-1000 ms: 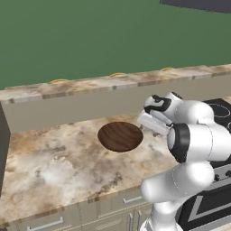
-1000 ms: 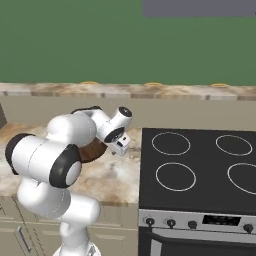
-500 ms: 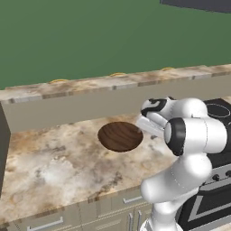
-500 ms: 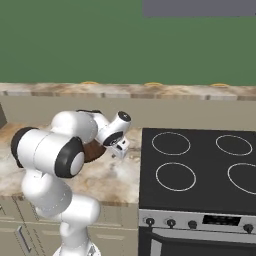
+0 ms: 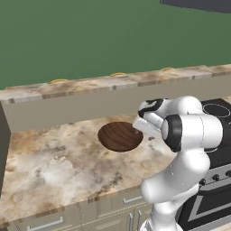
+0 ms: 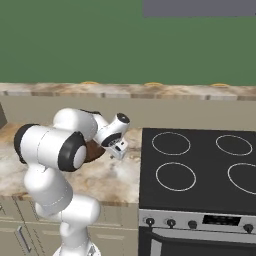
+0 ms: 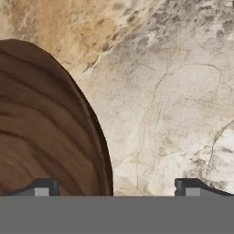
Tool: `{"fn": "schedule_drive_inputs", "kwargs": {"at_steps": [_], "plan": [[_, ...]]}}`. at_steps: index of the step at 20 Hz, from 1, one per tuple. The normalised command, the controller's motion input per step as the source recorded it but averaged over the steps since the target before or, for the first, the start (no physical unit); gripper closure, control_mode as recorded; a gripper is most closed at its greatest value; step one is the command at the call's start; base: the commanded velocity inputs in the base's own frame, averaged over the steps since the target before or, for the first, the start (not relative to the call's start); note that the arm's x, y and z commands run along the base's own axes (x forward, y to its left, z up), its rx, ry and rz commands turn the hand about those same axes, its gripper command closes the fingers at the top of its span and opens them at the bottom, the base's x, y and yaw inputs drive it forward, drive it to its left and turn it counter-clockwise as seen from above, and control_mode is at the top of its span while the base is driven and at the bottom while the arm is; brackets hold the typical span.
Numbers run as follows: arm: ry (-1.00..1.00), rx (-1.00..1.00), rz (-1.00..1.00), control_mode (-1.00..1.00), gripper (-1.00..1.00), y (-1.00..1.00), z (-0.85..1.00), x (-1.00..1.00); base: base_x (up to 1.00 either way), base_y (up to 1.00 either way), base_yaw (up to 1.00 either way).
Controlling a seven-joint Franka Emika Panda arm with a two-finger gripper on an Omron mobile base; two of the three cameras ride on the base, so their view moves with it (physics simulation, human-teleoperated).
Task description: Pick the cup and bowl from the counter and place them on the counter next to the sink.
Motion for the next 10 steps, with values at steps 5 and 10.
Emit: {"fn": "schedule_drive_inputs", "kwargs": {"at_steps": [5,10], "plan": [[0.00,0.00,0.00,-1.00,-1.00,0.27,0.00,0.00,0.00,0.00,0.00],[0.00,0.00,-0.01,-1.00,-1.00,0.07,-0.11,0.04,0.00,0.00,0.00]]}}
